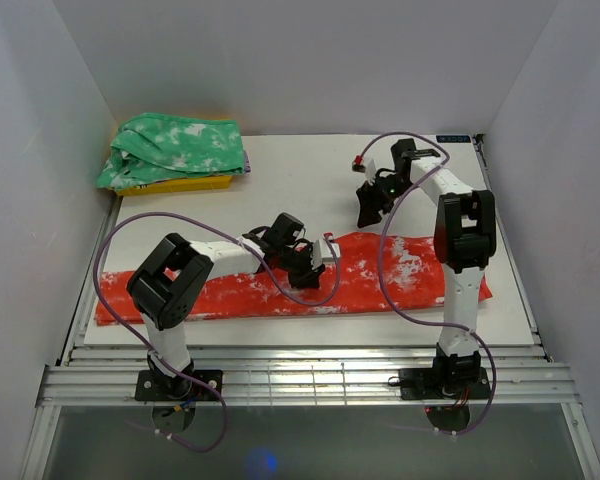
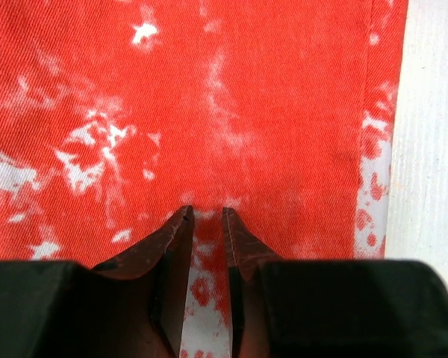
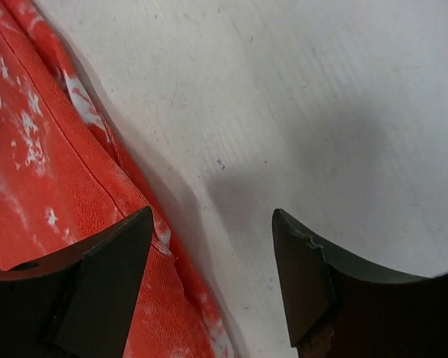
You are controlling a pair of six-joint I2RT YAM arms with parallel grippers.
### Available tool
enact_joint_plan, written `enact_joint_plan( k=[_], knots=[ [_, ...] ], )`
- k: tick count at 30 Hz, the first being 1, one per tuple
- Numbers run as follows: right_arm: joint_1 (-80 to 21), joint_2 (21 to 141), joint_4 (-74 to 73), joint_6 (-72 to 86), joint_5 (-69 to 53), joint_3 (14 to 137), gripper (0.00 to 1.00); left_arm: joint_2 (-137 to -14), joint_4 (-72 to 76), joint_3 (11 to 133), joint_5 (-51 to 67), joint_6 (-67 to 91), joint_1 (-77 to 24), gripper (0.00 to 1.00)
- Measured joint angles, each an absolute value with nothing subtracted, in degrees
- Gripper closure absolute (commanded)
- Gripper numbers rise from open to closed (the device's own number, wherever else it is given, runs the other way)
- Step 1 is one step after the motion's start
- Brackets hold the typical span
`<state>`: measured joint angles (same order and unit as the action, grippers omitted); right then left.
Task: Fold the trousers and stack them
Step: Fold the trousers
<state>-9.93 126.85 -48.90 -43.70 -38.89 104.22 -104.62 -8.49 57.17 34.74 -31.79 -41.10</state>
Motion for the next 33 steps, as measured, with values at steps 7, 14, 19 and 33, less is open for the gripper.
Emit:
enact_joint_plan(
  k=[7, 14, 19, 33],
  knots=[
    [-10.0, 131.7, -55.7, -44.4, -42.0, 105.5, 0.3, -104.7, -9.2, 57.7, 34.7, -31.7, -41.2, 0.66],
    [-10.0, 135.3, -66.6, -49.4, -46.9, 108.5, 0.75, -104.8, -9.4, 57.8, 34.5, -31.7, -41.3, 0.66],
    [-9.9, 136.2, -70.4, -51.8, -48.7, 109.1, 0.92, -104.8, -9.4, 57.7, 34.4, -31.7, -41.3, 0.68],
    [-10.3, 117.5, -39.3, -37.7, -40.9, 90.3, 0.91, -105.2, -8.6, 57.8, 33.9, -31.9, -41.4, 0.98]
  ],
)
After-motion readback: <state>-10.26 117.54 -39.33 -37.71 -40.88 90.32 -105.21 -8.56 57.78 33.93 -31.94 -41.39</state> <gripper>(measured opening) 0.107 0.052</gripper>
